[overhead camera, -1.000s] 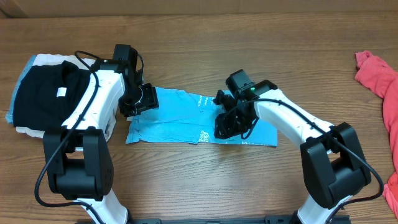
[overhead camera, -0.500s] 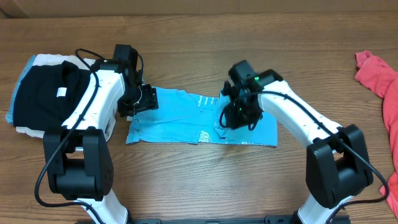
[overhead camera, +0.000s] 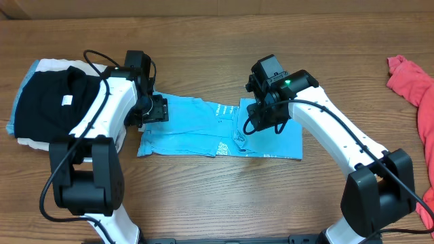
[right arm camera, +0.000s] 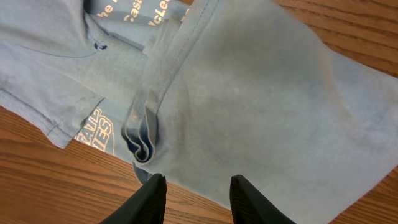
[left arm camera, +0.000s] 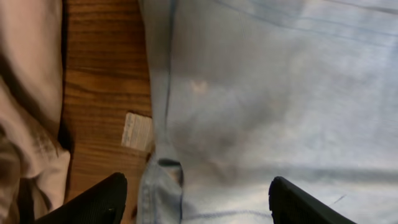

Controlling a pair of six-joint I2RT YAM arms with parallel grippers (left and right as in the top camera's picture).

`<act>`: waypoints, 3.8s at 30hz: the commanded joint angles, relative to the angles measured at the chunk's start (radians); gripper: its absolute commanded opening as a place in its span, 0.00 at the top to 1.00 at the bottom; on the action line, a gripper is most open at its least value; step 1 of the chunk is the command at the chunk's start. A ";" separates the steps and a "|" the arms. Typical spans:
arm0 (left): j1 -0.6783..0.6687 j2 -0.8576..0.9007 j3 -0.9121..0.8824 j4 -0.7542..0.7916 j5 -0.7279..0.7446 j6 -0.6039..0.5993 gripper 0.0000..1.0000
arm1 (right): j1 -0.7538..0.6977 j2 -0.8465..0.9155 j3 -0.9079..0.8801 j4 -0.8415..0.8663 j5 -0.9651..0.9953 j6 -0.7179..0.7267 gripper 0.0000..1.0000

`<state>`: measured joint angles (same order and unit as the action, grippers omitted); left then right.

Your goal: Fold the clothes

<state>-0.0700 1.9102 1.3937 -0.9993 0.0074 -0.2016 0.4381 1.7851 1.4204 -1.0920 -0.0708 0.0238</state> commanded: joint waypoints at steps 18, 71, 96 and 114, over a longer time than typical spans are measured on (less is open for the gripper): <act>0.026 0.151 -0.019 0.081 0.124 0.095 0.69 | -0.240 -0.018 0.020 -0.074 0.175 0.285 0.64; -0.228 0.116 0.579 -0.420 0.292 0.103 0.96 | -0.434 -0.018 0.020 -0.130 0.175 0.284 0.67; -0.451 0.126 0.570 -0.284 0.219 -0.069 0.94 | -0.434 -0.018 0.020 -0.141 0.174 0.284 0.66; -0.451 0.125 0.571 -0.245 0.089 -0.031 0.52 | -0.433 -0.018 0.020 -0.140 0.114 0.224 0.65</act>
<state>-0.5655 2.0441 1.9530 -1.2320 0.2066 -0.2611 0.0071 1.7851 1.4204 -1.2396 0.0914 0.2855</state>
